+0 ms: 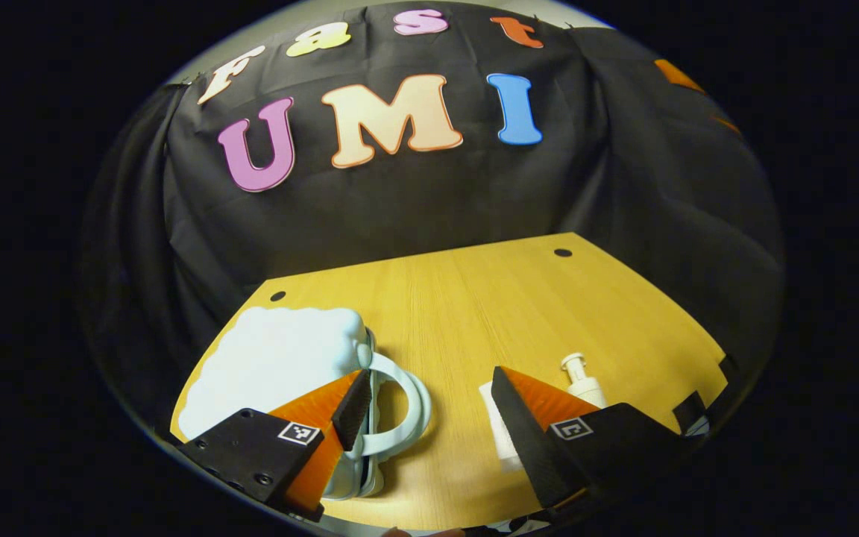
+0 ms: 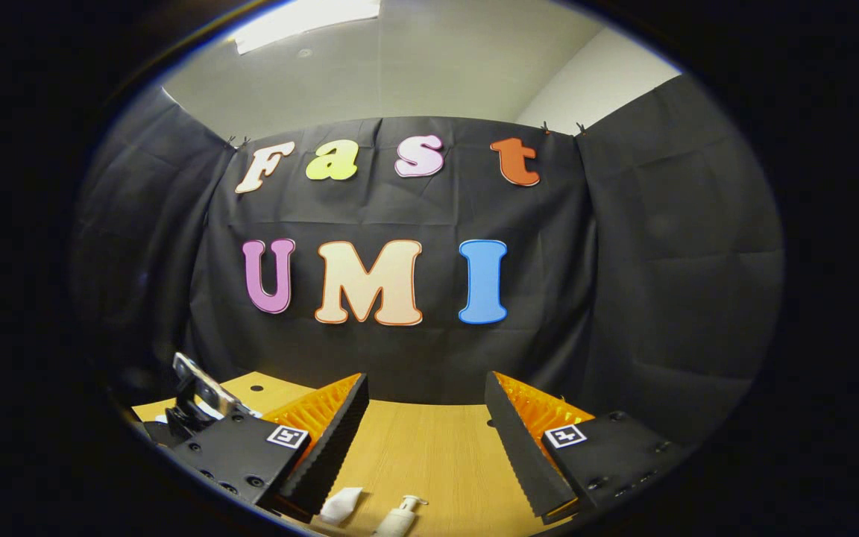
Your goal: First open the suitcase, pack the skin care products into it, and then close the suitcase.
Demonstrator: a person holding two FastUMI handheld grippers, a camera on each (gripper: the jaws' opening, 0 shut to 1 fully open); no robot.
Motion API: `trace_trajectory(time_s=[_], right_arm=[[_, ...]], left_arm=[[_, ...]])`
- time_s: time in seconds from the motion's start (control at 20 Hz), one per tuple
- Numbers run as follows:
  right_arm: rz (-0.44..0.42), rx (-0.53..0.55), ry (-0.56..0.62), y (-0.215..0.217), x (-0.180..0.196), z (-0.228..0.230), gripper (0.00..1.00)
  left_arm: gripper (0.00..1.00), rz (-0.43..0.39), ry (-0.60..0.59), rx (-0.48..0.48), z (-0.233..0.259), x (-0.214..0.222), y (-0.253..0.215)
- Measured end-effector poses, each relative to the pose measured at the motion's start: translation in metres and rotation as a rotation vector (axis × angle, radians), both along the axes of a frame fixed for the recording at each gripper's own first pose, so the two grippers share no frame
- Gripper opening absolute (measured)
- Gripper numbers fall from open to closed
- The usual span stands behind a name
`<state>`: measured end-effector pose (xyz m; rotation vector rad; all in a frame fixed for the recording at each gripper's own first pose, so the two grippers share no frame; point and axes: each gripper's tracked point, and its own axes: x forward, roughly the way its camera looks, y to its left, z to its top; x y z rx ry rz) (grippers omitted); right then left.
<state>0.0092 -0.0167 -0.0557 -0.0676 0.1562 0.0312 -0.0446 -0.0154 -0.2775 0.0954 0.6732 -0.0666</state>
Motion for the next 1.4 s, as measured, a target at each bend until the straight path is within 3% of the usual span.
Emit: trace_trajectory(time_s=[0.4,0.6,0.95,1.05,1.1,1.2,1.3,1.4], right_arm=[[-0.01,-0.069,0.035,-0.006,-0.009,-0.01,0.99],[-0.008,-0.089,0.051,-0.005,-0.01,-0.016,1.0],[-0.002,-0.091,0.052,-0.002,-0.008,-0.019,1.0],[-0.003,-0.088,0.055,-0.003,-0.007,-0.021,1.0],[-0.005,-0.084,0.054,-0.004,-0.006,-0.021,0.99],[-0.006,-0.081,0.052,-0.006,-0.005,-0.022,0.99],[-0.008,-0.073,0.052,-0.008,-0.002,-0.023,1.0],[-0.004,-0.068,0.048,-0.007,-0.001,-0.021,1.0]], left_arm=[[0.94,0.028,0.248,-0.011,-0.086,0.001,0.009],[0.86,0.004,0.299,0.002,-0.099,0.005,0.003],[0.74,0.032,0.38,0.036,-0.111,0.009,0.006],[0.61,0.054,0.387,0.09,-0.112,0.012,0.017],[0.34,0.058,0.397,0.077,-0.114,0.014,0.017],[0.25,0.05,0.393,0.045,-0.107,0.014,0.014],[0.1,0.037,0.37,0.023,-0.099,0.021,0.012],[0.08,0.037,0.386,0.016,-0.098,0.019,0.012]])
